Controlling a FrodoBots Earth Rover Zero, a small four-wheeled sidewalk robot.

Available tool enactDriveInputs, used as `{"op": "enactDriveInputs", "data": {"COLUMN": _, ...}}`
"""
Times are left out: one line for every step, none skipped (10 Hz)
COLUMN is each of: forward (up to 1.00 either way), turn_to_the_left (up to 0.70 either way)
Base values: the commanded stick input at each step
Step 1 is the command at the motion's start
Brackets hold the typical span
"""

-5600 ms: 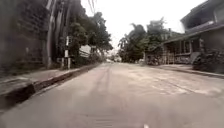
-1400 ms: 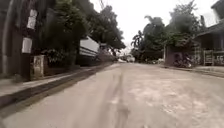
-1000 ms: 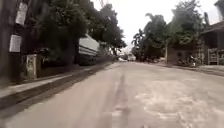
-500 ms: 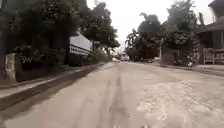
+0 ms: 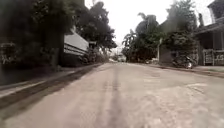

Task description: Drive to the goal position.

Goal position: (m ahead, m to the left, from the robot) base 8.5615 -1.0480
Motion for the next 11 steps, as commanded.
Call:
{"op": "enactDriveInputs", "data": {"forward": 0.85, "turn_to_the_left": -0.08}}
{"op": "enactDriveInputs", "data": {"forward": 0.85, "turn_to_the_left": -0.33}}
{"op": "enactDriveInputs", "data": {"forward": 0.85, "turn_to_the_left": -0.34}}
{"op": "enactDriveInputs", "data": {"forward": 0.85, "turn_to_the_left": -0.34}}
{"op": "enactDriveInputs", "data": {"forward": 0.85, "turn_to_the_left": -0.34}}
{"op": "enactDriveInputs", "data": {"forward": 0.85, "turn_to_the_left": -0.09}}
{"op": "enactDriveInputs", "data": {"forward": 0.85, "turn_to_the_left": 0.12}}
{"op": "enactDriveInputs", "data": {"forward": 0.85, "turn_to_the_left": 0.11}}
{"op": "enactDriveInputs", "data": {"forward": 0.85, "turn_to_the_left": 0.13}}
{"op": "enactDriveInputs", "data": {"forward": 0.85, "turn_to_the_left": 0.12}}
{"op": "enactDriveInputs", "data": {"forward": 0.85, "turn_to_the_left": 0.11}}
